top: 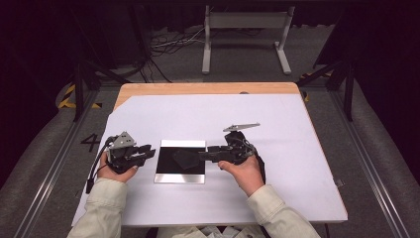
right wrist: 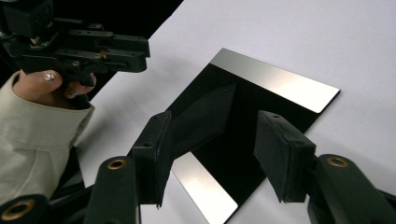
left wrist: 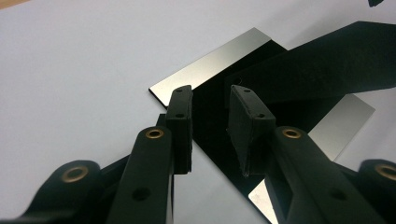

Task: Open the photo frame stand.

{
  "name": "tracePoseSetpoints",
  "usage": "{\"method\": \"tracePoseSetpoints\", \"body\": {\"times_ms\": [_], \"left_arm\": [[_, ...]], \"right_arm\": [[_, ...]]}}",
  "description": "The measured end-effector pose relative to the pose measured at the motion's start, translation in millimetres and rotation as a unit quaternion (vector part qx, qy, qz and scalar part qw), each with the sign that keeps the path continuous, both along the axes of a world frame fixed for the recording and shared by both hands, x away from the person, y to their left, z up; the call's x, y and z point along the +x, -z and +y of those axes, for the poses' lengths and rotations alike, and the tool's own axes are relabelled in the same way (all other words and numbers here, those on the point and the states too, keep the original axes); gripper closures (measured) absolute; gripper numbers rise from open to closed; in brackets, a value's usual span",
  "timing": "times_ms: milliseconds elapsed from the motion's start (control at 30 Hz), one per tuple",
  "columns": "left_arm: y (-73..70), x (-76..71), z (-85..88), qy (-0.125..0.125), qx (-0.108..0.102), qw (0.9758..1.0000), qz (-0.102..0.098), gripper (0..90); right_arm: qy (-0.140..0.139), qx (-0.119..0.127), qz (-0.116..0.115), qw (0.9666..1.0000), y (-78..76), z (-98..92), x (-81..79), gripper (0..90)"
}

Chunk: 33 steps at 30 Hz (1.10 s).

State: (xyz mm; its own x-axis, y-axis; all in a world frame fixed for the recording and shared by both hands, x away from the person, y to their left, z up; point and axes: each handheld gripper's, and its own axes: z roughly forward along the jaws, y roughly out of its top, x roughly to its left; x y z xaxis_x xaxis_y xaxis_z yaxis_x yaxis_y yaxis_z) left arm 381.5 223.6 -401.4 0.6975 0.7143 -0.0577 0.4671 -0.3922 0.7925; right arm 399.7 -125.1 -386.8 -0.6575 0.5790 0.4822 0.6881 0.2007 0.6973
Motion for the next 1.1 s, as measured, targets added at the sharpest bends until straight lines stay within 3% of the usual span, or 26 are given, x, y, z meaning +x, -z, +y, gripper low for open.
{"method": "tracePoseSetpoints", "body": {"times_ms": [333,633,1100], "left_arm": [[0.4,0.0,-0.4,-0.001,0.0,1.0,0.001,70.3],[0.5,0.1,-0.4,0.0,0.001,1.0,0.001,70.3],[0.3,-0.2,-0.7,-0.001,0.001,1.0,-0.001,70.3]], "right_arm": [[-0.001,0.006,0.028,0.9996,3.9,5.8,5.9,41.0],[0.0,0.003,0.068,0.9977,10.7,14.3,15.4,39.0],[-0.014,0.007,0.096,0.9952,16.7,26.3,18.0,38.7]]}}
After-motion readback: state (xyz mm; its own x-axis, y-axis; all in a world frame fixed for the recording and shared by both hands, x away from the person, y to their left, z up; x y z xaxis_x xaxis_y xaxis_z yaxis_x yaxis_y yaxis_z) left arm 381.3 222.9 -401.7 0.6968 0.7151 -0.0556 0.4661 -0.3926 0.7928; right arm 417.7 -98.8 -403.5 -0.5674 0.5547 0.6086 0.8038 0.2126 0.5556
